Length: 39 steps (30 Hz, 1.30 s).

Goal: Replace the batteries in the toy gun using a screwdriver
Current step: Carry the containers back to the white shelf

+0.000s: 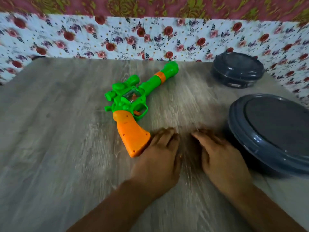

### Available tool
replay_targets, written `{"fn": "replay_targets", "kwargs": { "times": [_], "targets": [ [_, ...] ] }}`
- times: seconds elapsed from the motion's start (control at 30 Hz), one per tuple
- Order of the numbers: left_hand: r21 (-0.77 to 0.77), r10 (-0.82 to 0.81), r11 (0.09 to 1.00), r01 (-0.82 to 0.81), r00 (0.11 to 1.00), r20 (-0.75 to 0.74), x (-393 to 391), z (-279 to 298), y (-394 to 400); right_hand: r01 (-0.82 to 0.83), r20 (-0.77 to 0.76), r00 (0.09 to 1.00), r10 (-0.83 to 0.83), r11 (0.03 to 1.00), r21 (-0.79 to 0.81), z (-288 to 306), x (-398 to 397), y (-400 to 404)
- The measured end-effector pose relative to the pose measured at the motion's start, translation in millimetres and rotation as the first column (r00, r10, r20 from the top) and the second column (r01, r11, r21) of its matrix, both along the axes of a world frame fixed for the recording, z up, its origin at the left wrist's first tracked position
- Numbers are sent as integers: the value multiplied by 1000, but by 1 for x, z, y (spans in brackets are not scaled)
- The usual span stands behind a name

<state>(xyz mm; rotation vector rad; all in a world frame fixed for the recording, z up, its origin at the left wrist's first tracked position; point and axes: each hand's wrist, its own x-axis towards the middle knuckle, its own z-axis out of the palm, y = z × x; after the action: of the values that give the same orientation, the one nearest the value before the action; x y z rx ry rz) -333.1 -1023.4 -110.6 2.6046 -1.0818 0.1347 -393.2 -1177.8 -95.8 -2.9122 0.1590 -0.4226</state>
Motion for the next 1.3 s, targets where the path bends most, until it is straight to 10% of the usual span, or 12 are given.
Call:
{"fn": "replay_targets", "kwargs": {
  "times": [0.47,0.8,1.1,1.3],
  "targets": [
    [245,33,966,85,898,-439,-7,53,3,74,-452,891,51,964,255,81,-6,13],
    [321,51,938,129,867,-496,-3,73,-8,277,-221,954,-202,873,400,146,-27,-7],
    [188,171,979,-82,836,-521,15,74,-56,595,-270,802,-532,747,296,142,-29,-130],
    [36,265,939,-342,654,-708,61,90,-146,676,-455,723,-520,667,313,113,-24,-195]
  ]
}}
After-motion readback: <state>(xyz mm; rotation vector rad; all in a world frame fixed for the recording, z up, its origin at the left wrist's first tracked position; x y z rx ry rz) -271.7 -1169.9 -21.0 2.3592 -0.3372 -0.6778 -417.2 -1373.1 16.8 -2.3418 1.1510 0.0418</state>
